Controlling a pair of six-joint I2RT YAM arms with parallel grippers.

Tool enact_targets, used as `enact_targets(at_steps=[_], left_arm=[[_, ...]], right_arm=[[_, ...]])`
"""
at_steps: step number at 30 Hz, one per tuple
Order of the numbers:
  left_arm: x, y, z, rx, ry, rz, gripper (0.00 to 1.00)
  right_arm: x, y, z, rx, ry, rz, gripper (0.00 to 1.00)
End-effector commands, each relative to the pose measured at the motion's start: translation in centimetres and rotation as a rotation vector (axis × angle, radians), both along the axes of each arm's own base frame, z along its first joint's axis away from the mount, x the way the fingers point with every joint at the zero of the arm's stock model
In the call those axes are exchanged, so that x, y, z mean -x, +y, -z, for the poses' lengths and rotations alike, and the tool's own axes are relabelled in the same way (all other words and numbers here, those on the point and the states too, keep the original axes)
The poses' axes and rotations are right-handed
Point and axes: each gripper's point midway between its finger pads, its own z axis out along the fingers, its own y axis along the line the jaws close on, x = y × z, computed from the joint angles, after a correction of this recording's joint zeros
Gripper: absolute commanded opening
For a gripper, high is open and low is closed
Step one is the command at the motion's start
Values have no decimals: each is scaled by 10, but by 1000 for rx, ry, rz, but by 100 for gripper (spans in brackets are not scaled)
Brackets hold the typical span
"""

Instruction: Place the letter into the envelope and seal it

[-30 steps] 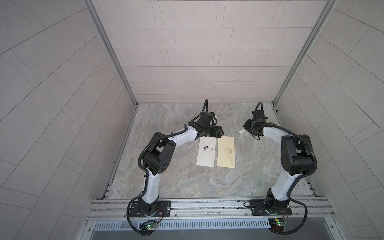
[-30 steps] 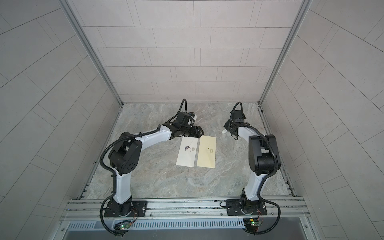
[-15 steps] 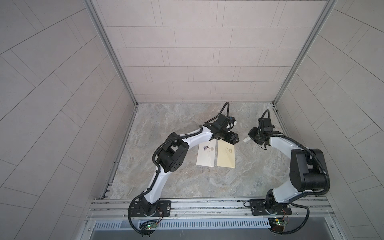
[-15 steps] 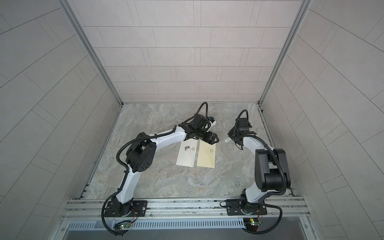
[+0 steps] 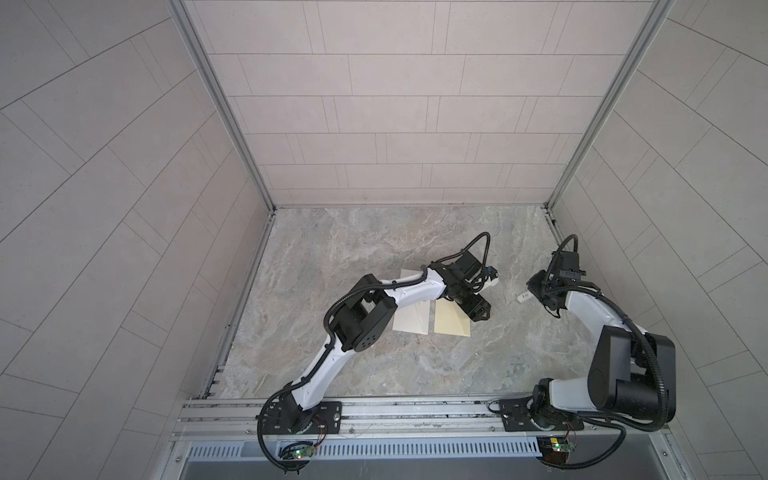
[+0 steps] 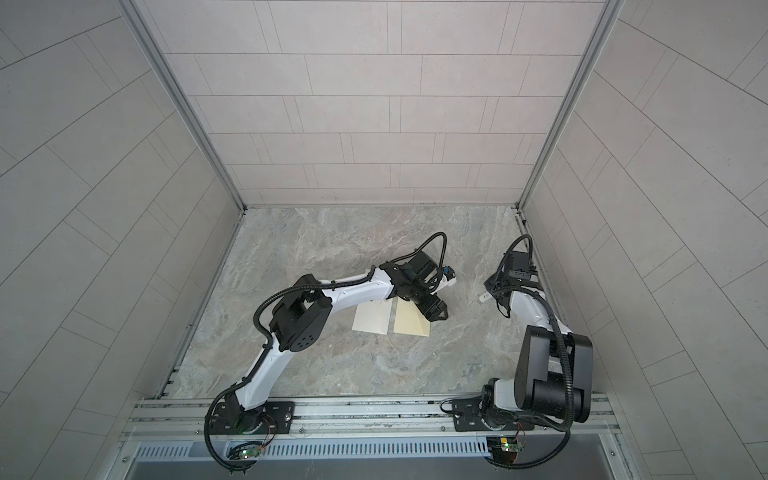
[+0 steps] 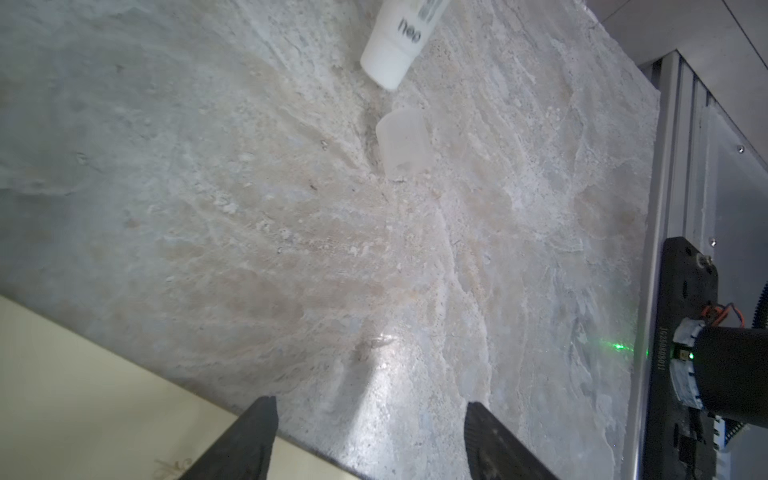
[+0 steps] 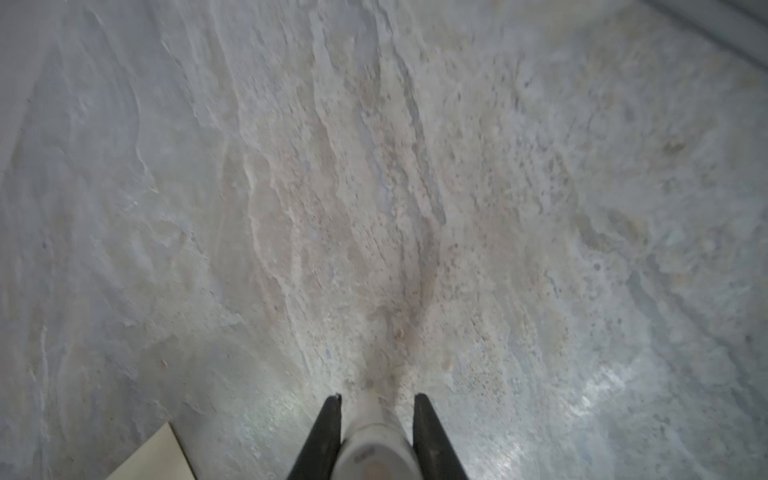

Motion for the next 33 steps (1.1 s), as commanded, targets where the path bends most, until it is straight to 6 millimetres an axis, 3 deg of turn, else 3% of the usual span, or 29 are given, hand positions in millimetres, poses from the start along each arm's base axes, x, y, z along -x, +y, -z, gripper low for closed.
enact_targets(at_steps=[1,7,11,17,22,30,33], left_arm=[[-1,4,10,-10,-1,45,76],[2,3,11,-3,8,53,75],[5,2,10,7,20,66,75],[10,0,9,20,32,91,75],[13,2,7,20,32,108,75],[15,4,9,13,31,111,75],[15,4,7,11,26,115,75]], right_arm=[[30,6,9,-16,71,18,0],[72,6,12,29,127,53,0],[83,12,11,12,125,48,0],[117,-5,4,127,225,114,0],[151,-8,3,179,307,132,0],[184,24,31,20,337,148,0],[186,42,46,-82,327,153,0]])
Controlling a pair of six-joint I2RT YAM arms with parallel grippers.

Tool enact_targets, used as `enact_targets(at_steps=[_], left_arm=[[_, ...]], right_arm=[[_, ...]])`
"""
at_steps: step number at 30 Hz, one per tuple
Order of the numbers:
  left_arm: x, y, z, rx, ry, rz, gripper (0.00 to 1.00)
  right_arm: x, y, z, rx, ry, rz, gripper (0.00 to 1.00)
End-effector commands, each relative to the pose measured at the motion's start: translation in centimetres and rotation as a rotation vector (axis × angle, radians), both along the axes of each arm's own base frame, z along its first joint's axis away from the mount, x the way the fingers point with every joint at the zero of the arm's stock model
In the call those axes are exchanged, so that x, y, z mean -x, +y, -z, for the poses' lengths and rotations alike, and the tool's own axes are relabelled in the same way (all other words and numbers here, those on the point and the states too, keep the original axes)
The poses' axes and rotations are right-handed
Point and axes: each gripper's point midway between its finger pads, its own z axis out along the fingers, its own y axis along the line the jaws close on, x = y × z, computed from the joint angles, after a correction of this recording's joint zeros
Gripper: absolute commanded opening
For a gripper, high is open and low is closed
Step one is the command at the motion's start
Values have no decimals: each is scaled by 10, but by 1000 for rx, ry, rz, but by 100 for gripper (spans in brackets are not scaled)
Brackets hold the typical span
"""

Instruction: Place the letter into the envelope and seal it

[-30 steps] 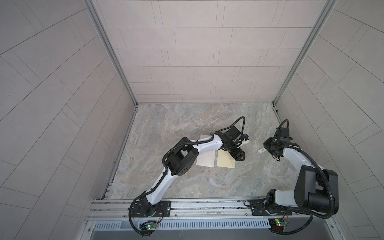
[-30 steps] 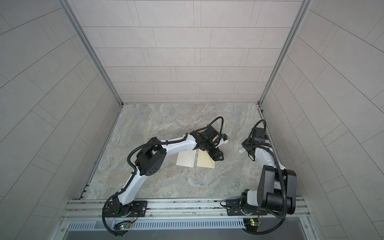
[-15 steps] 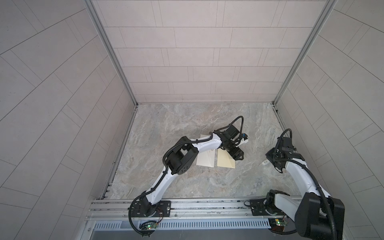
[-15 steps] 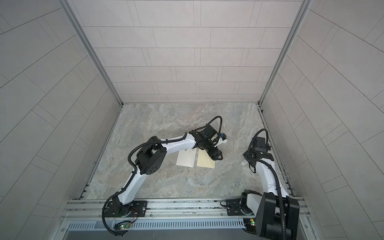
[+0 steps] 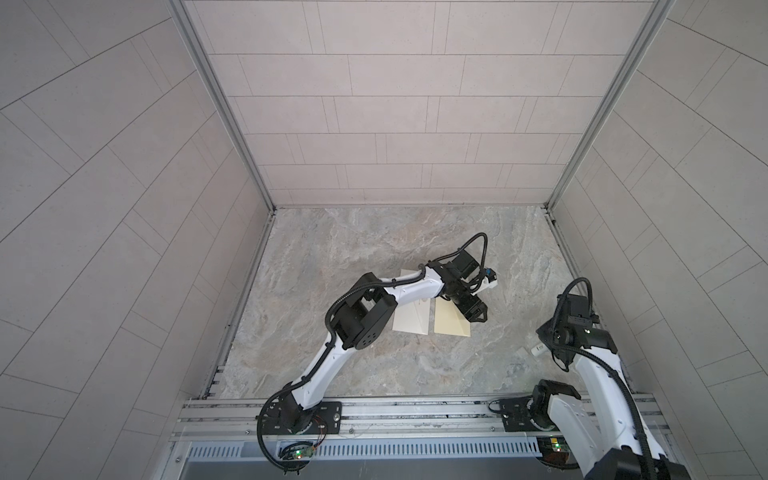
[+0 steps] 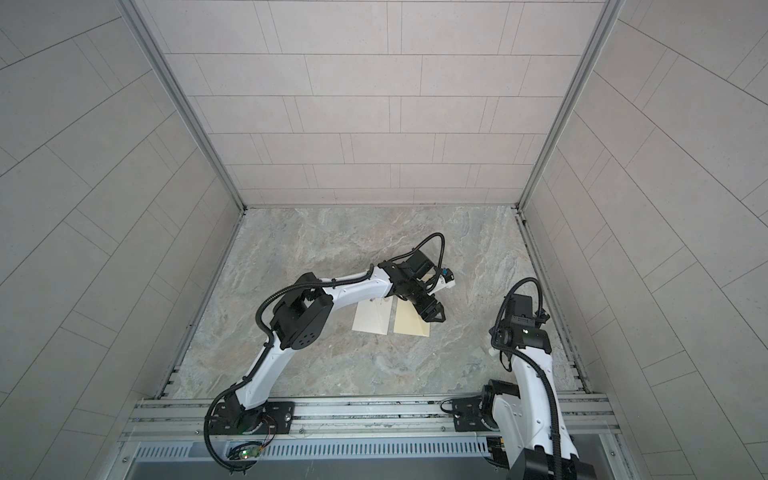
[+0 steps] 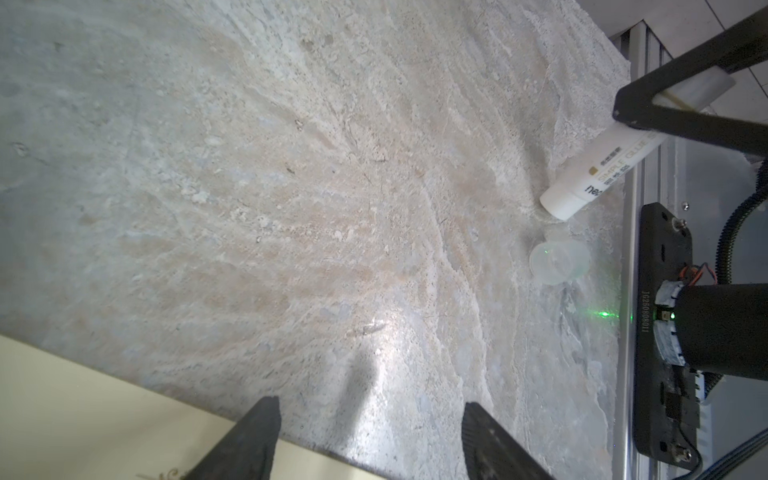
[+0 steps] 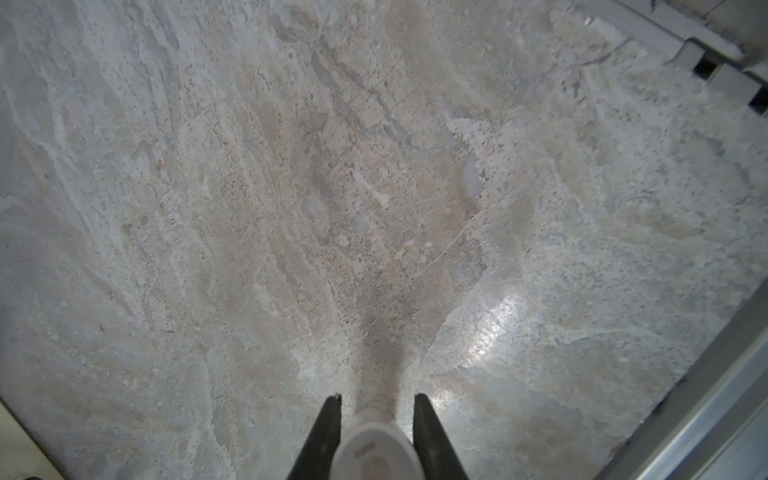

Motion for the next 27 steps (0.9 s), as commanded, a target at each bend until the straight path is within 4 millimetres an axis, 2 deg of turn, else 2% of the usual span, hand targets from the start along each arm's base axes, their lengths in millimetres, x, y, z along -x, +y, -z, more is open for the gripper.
enact_targets(at_steps=[1,4,7,9,13,16,21,24,27], left_arm=[[7,2,2,-8,-3,38,75],[10,4,1,-15,-1,52,75],[12,12,-1,-44,-4,62,75],[13,20,-5,-56,-1,63,75],[6,37,-18,-67,0,19,75],[4,52,-30,-31,-7,-21,75],[7,85,-36,-68,-37,-61,75],[9,98,-41,-76,-55,-85,75],[9,101,-51,-46,-57,-105,75]], right_arm=[[34,32,38,-177,124,35,0],[30,44,43,-246,95,44,0],[30,56,39,-277,97,7,0],[31,59,29,-239,103,-51,0],[36,51,2,-77,163,-187,0],[45,51,-3,-16,235,-254,0],[40,59,-10,75,286,-363,0],[39,63,-8,112,348,-399,0],[44,80,9,68,407,-454,0]])
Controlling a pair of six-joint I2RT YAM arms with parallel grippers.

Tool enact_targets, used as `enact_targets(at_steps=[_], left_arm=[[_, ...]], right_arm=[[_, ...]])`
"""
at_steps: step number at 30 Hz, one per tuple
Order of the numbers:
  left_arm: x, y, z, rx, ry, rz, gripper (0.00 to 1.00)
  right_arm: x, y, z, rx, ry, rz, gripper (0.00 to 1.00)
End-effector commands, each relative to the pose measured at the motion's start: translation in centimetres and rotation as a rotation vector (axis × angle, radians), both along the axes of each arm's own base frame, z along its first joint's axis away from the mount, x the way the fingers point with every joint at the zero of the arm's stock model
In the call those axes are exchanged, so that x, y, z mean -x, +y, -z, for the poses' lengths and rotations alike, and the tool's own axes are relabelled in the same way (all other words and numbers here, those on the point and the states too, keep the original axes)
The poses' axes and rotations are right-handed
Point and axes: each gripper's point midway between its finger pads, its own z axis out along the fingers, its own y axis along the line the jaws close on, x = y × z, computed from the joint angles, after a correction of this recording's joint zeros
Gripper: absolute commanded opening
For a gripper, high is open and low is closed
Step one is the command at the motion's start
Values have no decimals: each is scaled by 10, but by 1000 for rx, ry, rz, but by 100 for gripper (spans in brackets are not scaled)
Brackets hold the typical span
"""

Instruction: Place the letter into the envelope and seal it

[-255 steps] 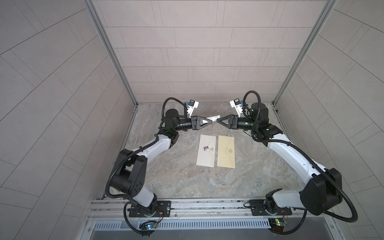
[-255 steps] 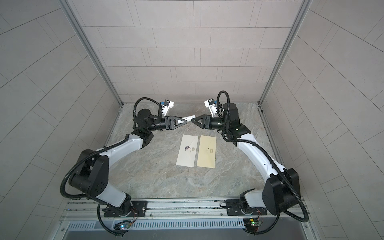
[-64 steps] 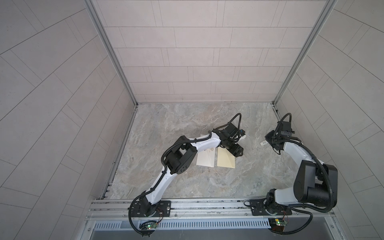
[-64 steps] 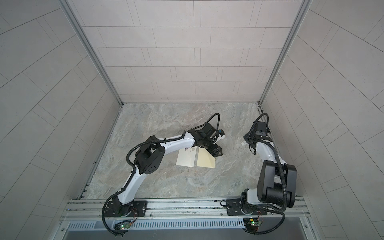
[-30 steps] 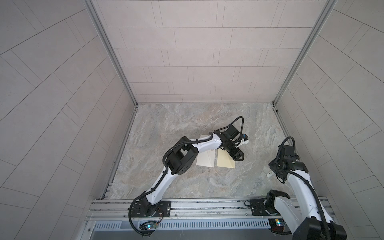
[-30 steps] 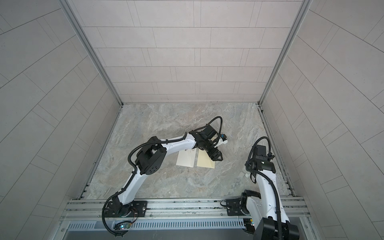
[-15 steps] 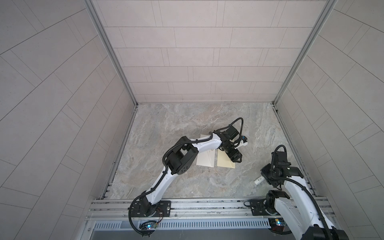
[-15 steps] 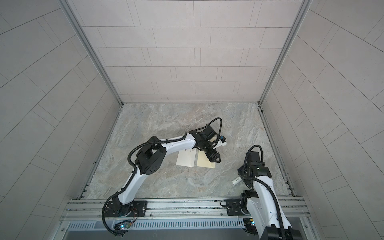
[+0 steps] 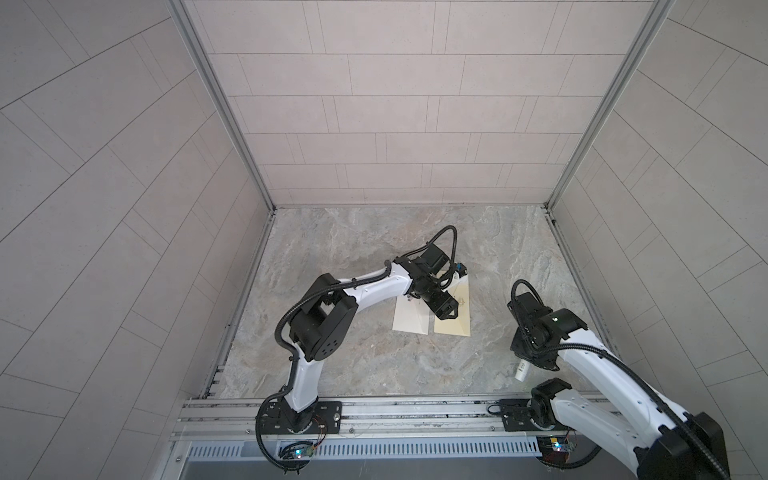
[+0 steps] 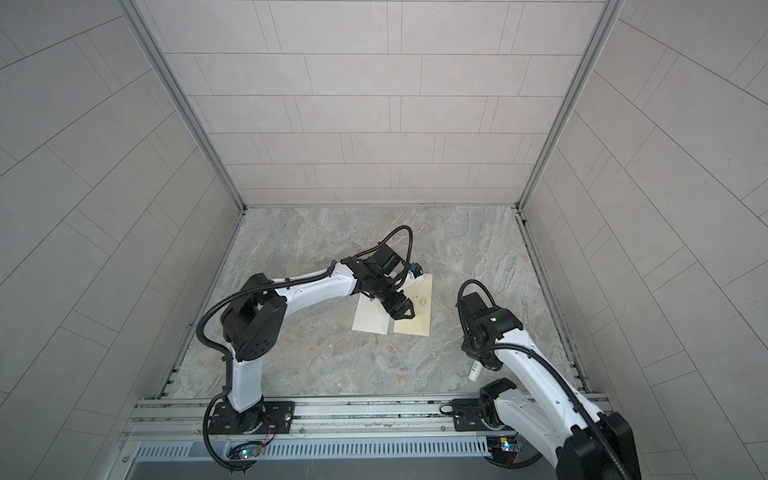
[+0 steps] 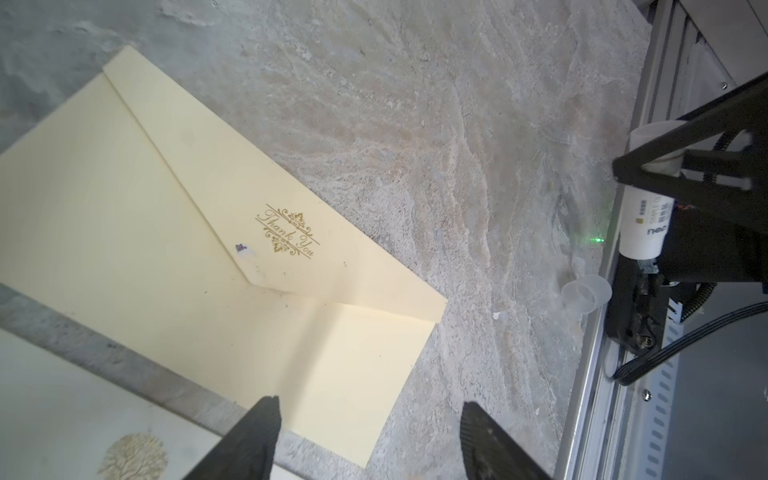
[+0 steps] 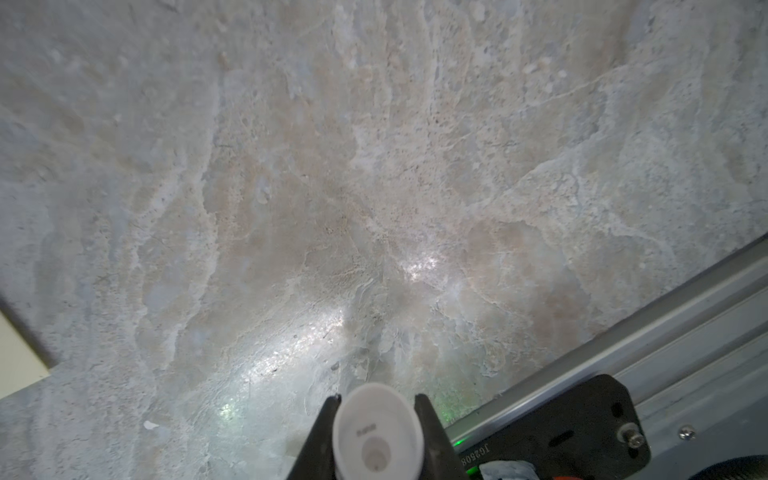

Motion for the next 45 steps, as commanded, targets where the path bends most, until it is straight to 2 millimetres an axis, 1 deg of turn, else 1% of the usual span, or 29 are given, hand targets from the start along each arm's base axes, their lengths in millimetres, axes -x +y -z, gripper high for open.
enact_targets(at_steps=[1,4,6,9,13,15,17,20,23,26,29,31,34,36,40,42,44,45], left_arm=[[-1,0,-13,31,-35,-5,75],[-3,1,-17,22,-49,-12,75],[-6,3,-18,20,-54,-17,76],[-7,6,-18,11,-54,-23,76],[-2,12,-13,-11,-38,-15,76],[2,18,-8,-32,-35,-4,76],[8,25,2,-66,-26,14,76],[18,40,18,-139,-11,51,76],[24,49,23,-160,-13,66,76],[30,58,25,-189,-19,97,76],[35,68,30,-226,-29,131,78],[36,71,35,-239,-33,137,78],[36,71,36,-237,-34,134,80],[35,69,37,-231,-36,133,80],[35,63,37,-226,-38,144,82],[36,60,38,-225,-37,151,82],[35,55,37,-203,-36,146,82],[35,53,36,-186,-39,141,82]], right_arm=[[13,6,13,13,67,-13,0],[19,32,33,-72,92,-46,0],[18,44,35,-103,77,-75,0],[16,52,38,-142,56,-60,0],[14,58,48,-184,41,-11,0],[10,66,51,-222,33,-20,0],[4,81,54,-290,22,-45,0],[-1,93,57,-327,50,-83,0],[-4,105,59,-359,96,-117,0],[-16,120,58,-404,102,-156,0],[-35,130,49,-414,87,-206,0],[-52,139,40,-437,62,-227,0],[-66,141,34,-409,65,-267,0],[-78,141,30,-421,43,-259,0],[-101,132,16,-409,-34,-234,0],[-104,129,9,-384,-48,-247,0],[-98,128,7,-386,-41,-267,0],[-91,128,8,-384,-23,-291,0]])
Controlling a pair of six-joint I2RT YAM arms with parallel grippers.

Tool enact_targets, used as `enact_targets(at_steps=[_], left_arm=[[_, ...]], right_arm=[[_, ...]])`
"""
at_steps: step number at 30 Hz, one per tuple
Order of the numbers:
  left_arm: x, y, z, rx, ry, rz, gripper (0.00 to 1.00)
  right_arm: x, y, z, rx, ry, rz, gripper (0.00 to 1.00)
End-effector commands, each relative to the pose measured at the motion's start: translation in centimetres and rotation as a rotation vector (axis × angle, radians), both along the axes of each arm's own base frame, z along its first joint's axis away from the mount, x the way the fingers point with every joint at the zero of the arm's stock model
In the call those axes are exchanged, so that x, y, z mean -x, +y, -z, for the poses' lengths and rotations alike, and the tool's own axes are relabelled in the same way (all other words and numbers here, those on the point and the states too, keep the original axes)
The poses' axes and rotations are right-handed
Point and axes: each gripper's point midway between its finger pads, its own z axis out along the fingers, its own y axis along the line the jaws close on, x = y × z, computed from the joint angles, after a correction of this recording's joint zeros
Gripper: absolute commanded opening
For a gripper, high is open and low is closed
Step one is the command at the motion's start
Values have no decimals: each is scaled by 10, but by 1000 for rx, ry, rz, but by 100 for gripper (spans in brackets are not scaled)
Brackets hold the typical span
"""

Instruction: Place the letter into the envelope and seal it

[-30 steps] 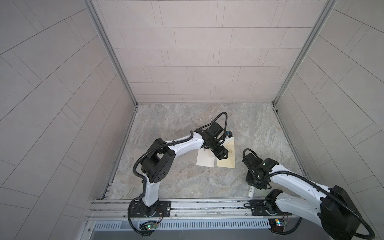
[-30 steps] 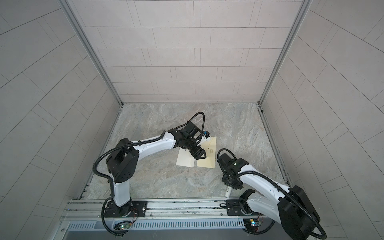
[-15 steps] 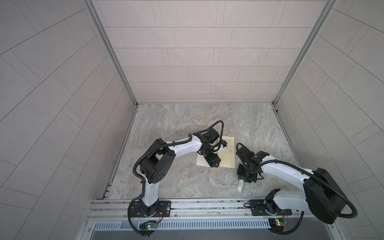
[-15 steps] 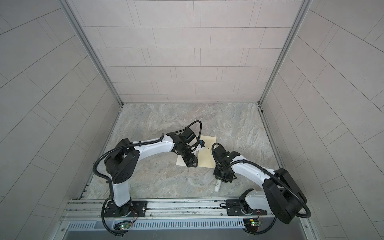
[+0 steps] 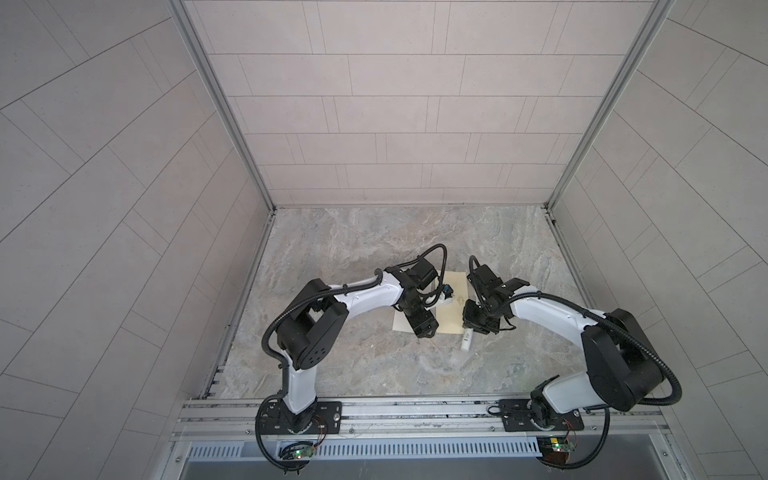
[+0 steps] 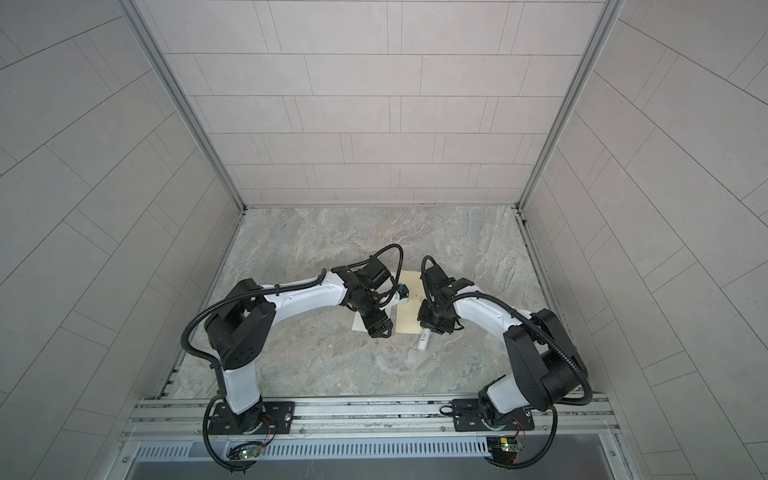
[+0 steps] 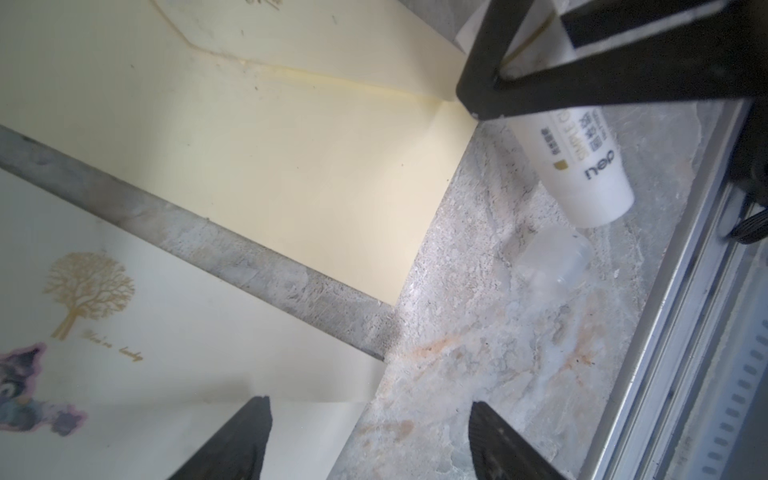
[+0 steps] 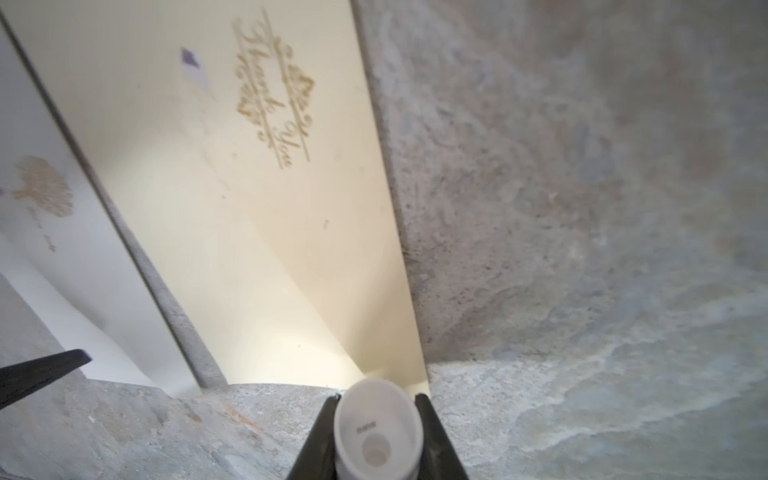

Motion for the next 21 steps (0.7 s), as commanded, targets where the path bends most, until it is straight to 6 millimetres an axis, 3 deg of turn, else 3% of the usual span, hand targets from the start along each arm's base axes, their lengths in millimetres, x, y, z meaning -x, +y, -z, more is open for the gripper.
enact_targets(at_steps=[1,6,9,12,16,20,21], left_arm=[[-1,-10,-7,56,-22,20,82],[-7,-16,-14,129,-46,-31,82],[-8,-15,-13,133,-52,-48,82],[-7,-13,-13,137,-59,-56,82],[-7,-10,-10,125,-66,-61,81],[-9,-10,-8,117,-70,-65,81],[-10,-10,-7,115,-70,-64,81]], right_arm=[[20,-9,-4,64,18,-74,0],[52,-22,3,162,6,-145,0],[60,-15,9,94,-10,-147,0],[55,6,10,-5,-33,-159,0],[56,19,24,-48,-7,-188,0],[50,24,27,-60,-14,-208,0],[40,30,19,-72,-40,-217,0]])
